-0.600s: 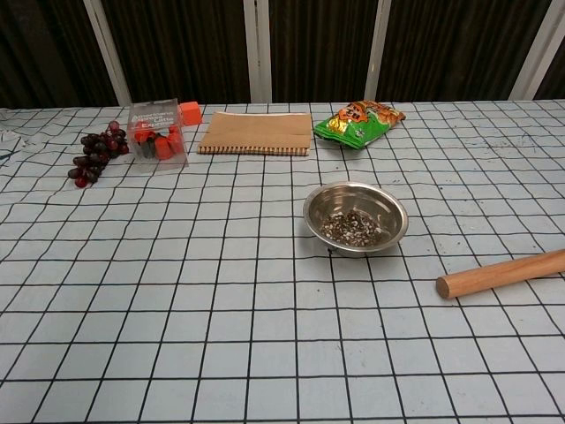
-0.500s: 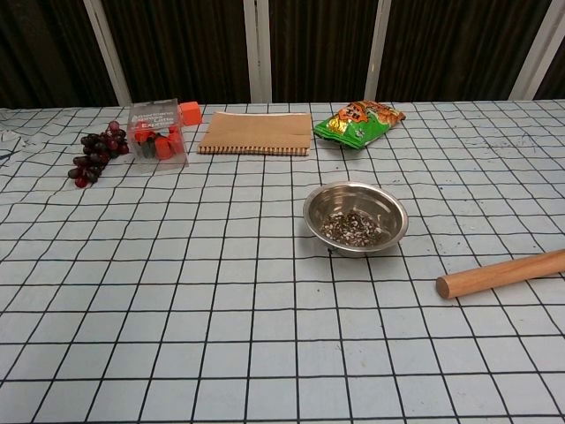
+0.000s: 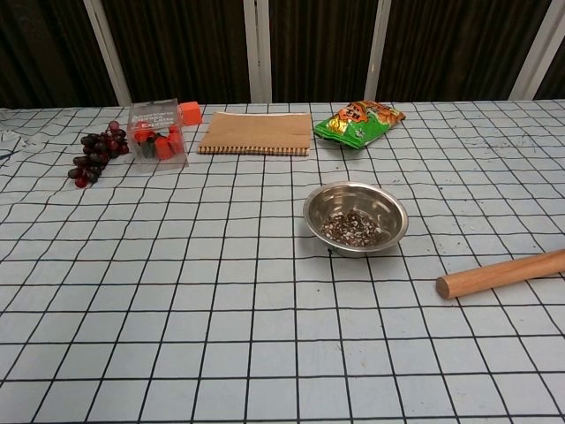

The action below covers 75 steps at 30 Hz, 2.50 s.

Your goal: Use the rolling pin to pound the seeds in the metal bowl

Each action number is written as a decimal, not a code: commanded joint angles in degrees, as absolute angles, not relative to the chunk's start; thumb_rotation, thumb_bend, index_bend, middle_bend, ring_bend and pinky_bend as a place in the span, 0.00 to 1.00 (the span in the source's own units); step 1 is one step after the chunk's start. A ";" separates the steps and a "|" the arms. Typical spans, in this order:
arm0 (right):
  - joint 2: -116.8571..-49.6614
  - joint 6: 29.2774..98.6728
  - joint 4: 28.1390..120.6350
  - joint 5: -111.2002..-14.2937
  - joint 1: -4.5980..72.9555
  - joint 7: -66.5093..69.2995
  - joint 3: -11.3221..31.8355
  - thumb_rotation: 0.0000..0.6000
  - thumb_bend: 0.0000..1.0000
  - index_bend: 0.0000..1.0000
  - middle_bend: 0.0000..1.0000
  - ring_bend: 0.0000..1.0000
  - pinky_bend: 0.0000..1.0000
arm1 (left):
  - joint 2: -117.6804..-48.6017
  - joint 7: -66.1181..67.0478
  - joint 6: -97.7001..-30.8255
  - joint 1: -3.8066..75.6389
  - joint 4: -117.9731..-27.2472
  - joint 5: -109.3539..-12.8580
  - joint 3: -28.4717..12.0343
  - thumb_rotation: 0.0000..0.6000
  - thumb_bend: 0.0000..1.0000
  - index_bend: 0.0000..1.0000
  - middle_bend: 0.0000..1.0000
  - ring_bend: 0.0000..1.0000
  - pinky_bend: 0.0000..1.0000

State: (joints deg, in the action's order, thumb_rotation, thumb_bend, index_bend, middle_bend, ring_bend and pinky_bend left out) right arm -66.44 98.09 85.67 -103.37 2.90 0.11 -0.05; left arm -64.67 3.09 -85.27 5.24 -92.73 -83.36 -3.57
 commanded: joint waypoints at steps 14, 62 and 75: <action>-74.33 83.32 81.74 -106.87 12.44 -3.96 -0.90 1.00 0.32 0.40 0.31 0.02 0.00 | -64.93 3.41 -85.22 5.34 -92.96 -83.32 -3.69 1.00 0.07 0.00 0.00 0.00 0.00; -90.97 72.98 69.87 -98.77 20.74 -6.38 -0.49 1.00 0.32 0.45 0.32 0.04 0.00 | -64.16 2.54 -83.50 5.75 -93.74 -82.42 -3.53 1.00 0.07 0.00 0.00 0.00 0.00; -92.45 72.49 67.16 -98.58 22.12 -6.01 -0.98 1.00 0.32 0.47 0.33 0.05 0.00 | -64.18 2.72 -83.42 5.73 -93.93 -82.01 -3.62 1.00 0.07 0.00 0.00 0.00 0.00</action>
